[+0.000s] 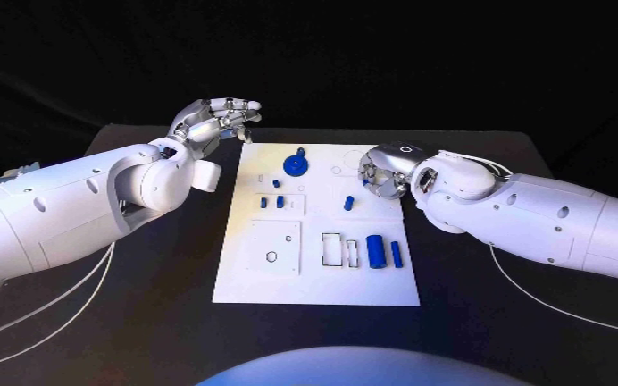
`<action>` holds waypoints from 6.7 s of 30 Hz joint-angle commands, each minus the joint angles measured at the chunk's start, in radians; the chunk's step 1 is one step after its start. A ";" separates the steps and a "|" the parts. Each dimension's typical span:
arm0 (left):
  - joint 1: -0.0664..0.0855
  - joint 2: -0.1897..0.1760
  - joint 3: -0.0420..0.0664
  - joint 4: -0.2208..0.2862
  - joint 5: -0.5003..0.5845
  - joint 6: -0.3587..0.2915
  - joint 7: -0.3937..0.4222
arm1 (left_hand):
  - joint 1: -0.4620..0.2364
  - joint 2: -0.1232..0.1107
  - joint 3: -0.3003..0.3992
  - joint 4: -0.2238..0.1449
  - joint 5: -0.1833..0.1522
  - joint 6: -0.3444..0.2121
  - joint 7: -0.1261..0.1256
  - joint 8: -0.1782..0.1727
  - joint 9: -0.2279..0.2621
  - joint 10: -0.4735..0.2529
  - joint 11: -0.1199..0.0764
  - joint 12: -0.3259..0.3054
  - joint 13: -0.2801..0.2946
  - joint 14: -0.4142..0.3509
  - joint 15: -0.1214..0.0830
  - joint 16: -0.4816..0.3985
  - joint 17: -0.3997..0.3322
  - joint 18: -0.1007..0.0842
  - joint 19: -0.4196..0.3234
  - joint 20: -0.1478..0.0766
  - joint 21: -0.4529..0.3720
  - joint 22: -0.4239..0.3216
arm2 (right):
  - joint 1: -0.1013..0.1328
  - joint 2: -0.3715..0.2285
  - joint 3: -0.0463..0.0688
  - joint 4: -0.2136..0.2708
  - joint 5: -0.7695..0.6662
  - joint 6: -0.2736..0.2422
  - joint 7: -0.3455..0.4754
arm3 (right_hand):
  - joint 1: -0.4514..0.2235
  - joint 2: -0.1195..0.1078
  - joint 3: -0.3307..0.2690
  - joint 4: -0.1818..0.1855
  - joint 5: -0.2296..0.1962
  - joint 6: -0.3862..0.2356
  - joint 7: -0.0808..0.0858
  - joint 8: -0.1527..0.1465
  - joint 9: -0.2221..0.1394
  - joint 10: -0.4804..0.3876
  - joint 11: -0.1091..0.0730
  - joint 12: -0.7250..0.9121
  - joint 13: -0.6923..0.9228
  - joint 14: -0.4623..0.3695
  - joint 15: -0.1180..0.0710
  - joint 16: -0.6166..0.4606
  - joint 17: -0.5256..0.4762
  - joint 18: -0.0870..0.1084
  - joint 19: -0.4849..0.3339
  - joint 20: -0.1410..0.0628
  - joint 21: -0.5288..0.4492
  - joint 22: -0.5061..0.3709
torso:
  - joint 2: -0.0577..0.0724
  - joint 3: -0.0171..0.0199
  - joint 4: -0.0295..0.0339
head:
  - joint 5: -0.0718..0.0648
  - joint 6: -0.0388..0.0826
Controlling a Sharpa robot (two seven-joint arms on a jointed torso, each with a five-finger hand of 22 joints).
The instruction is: Assemble the parts on the task board
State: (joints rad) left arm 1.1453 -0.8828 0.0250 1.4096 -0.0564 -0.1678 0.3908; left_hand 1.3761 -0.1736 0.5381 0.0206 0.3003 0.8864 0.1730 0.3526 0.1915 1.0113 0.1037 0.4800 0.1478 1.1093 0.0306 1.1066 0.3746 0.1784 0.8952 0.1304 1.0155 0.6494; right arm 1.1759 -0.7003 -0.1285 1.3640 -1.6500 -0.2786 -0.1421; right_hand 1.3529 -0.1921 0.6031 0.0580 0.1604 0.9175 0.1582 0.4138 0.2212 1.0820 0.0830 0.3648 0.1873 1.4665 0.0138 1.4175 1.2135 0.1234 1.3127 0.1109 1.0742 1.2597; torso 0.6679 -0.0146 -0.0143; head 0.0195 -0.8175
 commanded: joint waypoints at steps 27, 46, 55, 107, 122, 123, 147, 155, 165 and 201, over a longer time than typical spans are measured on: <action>0.000 -0.005 0.001 0.003 -0.012 0.057 -0.058 | -0.019 -0.005 -0.004 -0.007 0.001 -0.024 0.016 -0.007 -0.002 -0.078 0.019 -0.003 -0.004 -0.031 0.015 -0.014 -0.008 0.005 -0.006 0.009 -0.026 -0.013 | -0.016 0.018 -0.009 -0.006 -0.135 0.095 -0.118 | -0.004 0.034 0.040 -0.048 -0.001 0.036 -0.008 0.004 0.010 0.036 -0.008 -0.021 -0.011 0.030 -0.016 0.004 -0.002 -0.024 0.024 -0.008 0.051 0.041 | -0.001 -0.0010 -0.0002 | -0.007 -0.010; 0.000 -0.005 0.001 0.004 -0.016 0.066 -0.077 | -0.020 -0.004 -0.001 -0.008 0.003 -0.027 0.020 -0.005 -0.001 -0.094 0.025 -0.007 -0.008 -0.040 0.019 -0.020 -0.012 0.005 -0.010 0.012 -0.031 -0.016 | -0.015 0.005 -0.008 0.021 -0.138 -0.080 -0.099 | -0.014 0.043 0.047 -0.057 0.011 0.051 -0.013 0.009 0.016 0.054 -0.013 -0.025 -0.012 0.032 -0.020 0.006 -0.001 -0.033 0.048 -0.012 0.097 0.073 | -0.002 -0.0019 -0.0003 | -0.006 -0.005; 0.000 -0.005 0.001 0.001 -0.016 0.068 -0.082 | -0.023 -0.003 -0.001 -0.006 0.004 -0.029 0.022 -0.005 -0.001 -0.101 0.027 -0.009 -0.010 -0.042 0.021 -0.022 -0.013 0.005 -0.011 0.014 -0.033 -0.017 | -0.009 -0.016 -0.003 0.047 -0.126 -0.124 -0.088 | -0.017 0.043 0.047 -0.058 0.009 0.052 -0.014 0.009 0.017 0.055 -0.013 -0.026 -0.012 0.032 -0.020 0.006 -0.001 -0.034 0.049 -0.012 0.100 0.075 | -0.003 -0.0022 -0.0007 | -0.007 0.000; -0.003 0.014 0.001 0.023 -0.016 0.036 -0.051 | -0.023 -0.003 0.000 -0.007 0.005 -0.033 0.024 -0.004 -0.001 -0.113 0.030 -0.013 -0.013 -0.045 0.023 -0.025 -0.015 0.005 -0.013 0.016 -0.037 -0.019 | -0.096 0.119 -0.012 0.253 -0.061 -0.116 -0.039 | -0.028 0.044 0.047 -0.058 -0.007 0.052 -0.015 0.007 0.019 0.059 -0.014 -0.033 -0.014 0.032 -0.021 0.005 -0.003 -0.034 0.050 -0.013 0.104 0.080 | -0.001 -0.0023 -0.0003 | 0.125 -0.020; -0.003 0.015 0.001 0.026 -0.016 0.042 -0.056 | -0.023 -0.002 0.001 -0.007 0.005 -0.032 0.025 -0.003 0.000 -0.114 0.030 -0.012 -0.014 -0.045 0.024 -0.025 -0.016 0.005 -0.013 0.017 -0.038 -0.019 | -0.114 0.135 -0.017 0.229 -0.063 -0.086 -0.038 | -0.038 0.042 0.043 -0.055 -0.008 0.048 -0.014 0.005 0.020 0.058 -0.013 -0.037 -0.015 0.031 -0.020 0.004 -0.005 -0.035 0.051 -0.013 0.105 0.082 | -0.001 -0.0022 0.0001 | 0.132 -0.031; -0.003 0.015 0.001 0.026 -0.016 0.043 -0.057 | -0.023 -0.002 0.001 -0.007 0.005 -0.032 0.025 -0.003 0.000 -0.114 0.030 -0.012 -0.014 -0.045 0.024 -0.025 -0.016 0.005 -0.013 0.017 -0.038 -0.019 | -0.114 0.136 -0.017 0.229 -0.063 -0.085 -0.038 | -0.038 0.042 0.043 -0.055 -0.008 0.048 -0.014 0.005 0.020 0.058 -0.013 -0.037 -0.015 0.031 -0.020 0.004 -0.005 -0.035 0.051 -0.013 0.105 0.082 | -0.001 -0.0022 -0.0001 | 0.132 -0.031; -0.003 0.014 0.001 0.024 -0.016 0.049 -0.064 | -0.024 -0.002 0.000 -0.007 0.005 -0.032 0.025 -0.003 0.000 -0.114 0.030 -0.012 -0.014 -0.046 0.024 -0.025 -0.016 0.005 -0.013 0.017 -0.038 -0.020 | -0.130 0.158 -0.020 0.192 -0.102 -0.074 -0.059 | -0.041 0.043 0.042 -0.055 -0.008 0.048 -0.015 0.005 0.021 0.059 -0.013 -0.038 -0.015 0.031 -0.020 0.004 -0.003 -0.036 0.052 -0.012 0.108 0.084 | -0.001 -0.0021 0.0005 | 0.130 -0.032; -0.003 0.014 0.001 0.023 -0.016 0.051 -0.067 | -0.024 -0.002 0.000 -0.007 0.005 -0.032 0.025 -0.003 0.000 -0.114 0.030 -0.012 -0.014 -0.046 0.024 -0.025 -0.016 0.005 -0.013 0.017 -0.038 -0.020 | -0.132 0.164 -0.020 0.193 -0.107 -0.056 -0.056 | -0.042 0.042 0.041 -0.055 -0.009 0.048 -0.015 0.005 0.021 0.060 -0.013 -0.038 -0.016 0.031 -0.020 0.004 -0.004 -0.035 0.051 -0.012 0.107 0.084 | 0.000 -0.0025 0.0000 | 0.130 -0.034; -0.003 0.015 0.001 0.023 -0.016 0.053 -0.070 | -0.025 -0.002 0.000 -0.007 0.005 -0.033 0.025 -0.002 0.000 -0.116 0.031 -0.011 -0.015 -0.046 0.024 -0.026 -0.017 0.005 -0.013 0.018 -0.040 -0.020 | -0.133 0.170 -0.023 0.197 -0.097 -0.019 -0.043 | -0.057 0.036 0.030 -0.050 -0.008 0.047 -0.016 0.004 0.023 0.062 -0.013 -0.042 -0.016 0.031 -0.020 0.003 -0.006 -0.035 0.050 -0.012 0.105 0.085 | -0.001 -0.0028 0.0002 | 0.129 -0.037; -0.003 0.009 0.000 0.017 -0.016 0.057 -0.079 | -0.025 -0.002 0.000 -0.007 0.005 -0.033 0.025 -0.001 0.001 -0.118 0.031 -0.011 -0.015 -0.046 0.025 -0.026 -0.017 0.006 -0.013 0.019 -0.040 -0.021 | -0.036 -0.101 0.005 0.341 -0.014 -0.057 -0.090 | -0.115 -0.048 -0.067 -0.017 0.013 -0.092 0.016 -0.095 -0.005 -0.111 0.029 -0.099 -0.050 -0.001 0.018 -0.024 -0.065 -0.014 -0.006 0.022 -0.006 0.037 | -0.004 -0.0016 -0.0074 | 0.097 -0.013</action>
State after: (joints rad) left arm 1.1417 -0.8745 0.0244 1.4257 -0.0704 -0.1267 0.3089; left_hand 1.3604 -0.1736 0.5353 0.0178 0.3003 0.8615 0.1980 0.3485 0.1911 0.8988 0.1340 0.4723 0.1342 1.0718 0.0540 1.0874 0.3585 0.1783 0.8844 0.1414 0.9798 0.6301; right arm 1.1366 -0.7961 -0.1234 1.7053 -1.6974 -0.3797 -0.2210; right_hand 1.2380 -0.2258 0.5505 0.0380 0.1659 0.8290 0.1788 0.3248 0.2162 0.9928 0.1133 0.2725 0.1415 1.4659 0.0221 1.4017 1.1603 0.1001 1.3204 0.1343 1.0904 1.3045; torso 0.6646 -0.0169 -0.0196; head 0.1215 -0.8330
